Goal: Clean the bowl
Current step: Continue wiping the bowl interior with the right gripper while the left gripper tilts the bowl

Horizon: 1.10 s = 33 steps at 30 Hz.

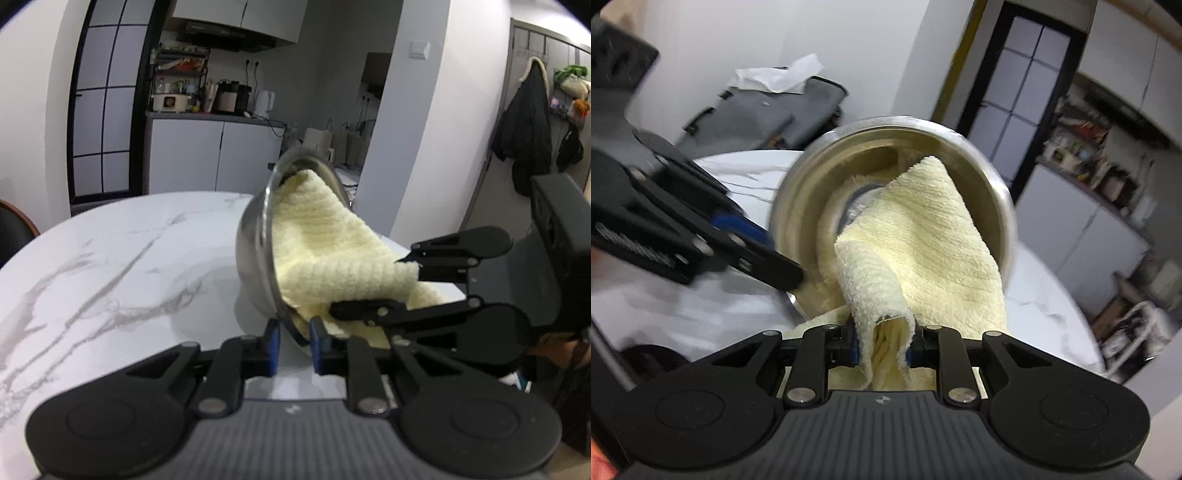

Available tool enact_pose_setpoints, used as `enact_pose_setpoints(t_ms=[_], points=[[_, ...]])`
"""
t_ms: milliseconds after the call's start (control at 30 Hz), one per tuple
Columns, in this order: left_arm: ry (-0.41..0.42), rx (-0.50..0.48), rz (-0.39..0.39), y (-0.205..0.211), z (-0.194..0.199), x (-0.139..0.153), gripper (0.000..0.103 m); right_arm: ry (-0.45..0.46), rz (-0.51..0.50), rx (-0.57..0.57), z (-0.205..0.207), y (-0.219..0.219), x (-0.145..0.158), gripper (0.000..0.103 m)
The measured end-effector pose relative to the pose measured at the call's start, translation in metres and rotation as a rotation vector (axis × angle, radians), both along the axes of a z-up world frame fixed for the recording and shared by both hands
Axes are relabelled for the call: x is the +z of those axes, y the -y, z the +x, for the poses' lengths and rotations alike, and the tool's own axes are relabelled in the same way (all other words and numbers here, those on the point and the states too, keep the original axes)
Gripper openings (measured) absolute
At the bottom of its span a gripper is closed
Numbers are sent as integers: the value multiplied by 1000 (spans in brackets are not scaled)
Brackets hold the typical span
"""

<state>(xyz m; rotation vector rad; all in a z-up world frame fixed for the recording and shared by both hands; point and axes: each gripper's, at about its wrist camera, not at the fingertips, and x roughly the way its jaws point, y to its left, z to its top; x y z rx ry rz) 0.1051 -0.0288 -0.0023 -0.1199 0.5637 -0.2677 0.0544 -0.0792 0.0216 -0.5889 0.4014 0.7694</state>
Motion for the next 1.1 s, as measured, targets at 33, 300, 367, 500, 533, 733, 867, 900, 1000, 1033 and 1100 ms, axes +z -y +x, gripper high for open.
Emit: enact_pose_setpoints(t_ms=[33,300,367,500,533,733,867,900,1000,1033,1100], points=[[10,0,7,0,-1,1,17,18,2,-11,0,1,0,23],[19,3,2,-3,-5,-1,18,67,-24,-18,2,-5,-1,23],[19,15,0,-4,-4,-2,26,57,-41,-5,0,-9,-3,23],[4,18,24,-1,-3,-5,31,-5,-25,20,-2,-13,-2,23],[-2,18,31,0,-2,-6,31,-17,-16,23,-2,-12,-2,23],[-34,1,53,5,3,-12,24,-144,71,71,0,-9,4,23],[-26,-24,44,6,3,-8,20,-82,23,54,-2,-10,1,23],[-25,-26,47,6,2,-8,18,-46,0,37,-3,-10,1,23],[-7,-29,76,8,-1,-3,13,31,-24,-19,0,-8,1,23],[2,-30,97,10,-2,-1,12,48,-12,-38,2,-5,2,23],[12,-27,123,12,-2,0,12,77,9,-60,5,-3,6,23]])
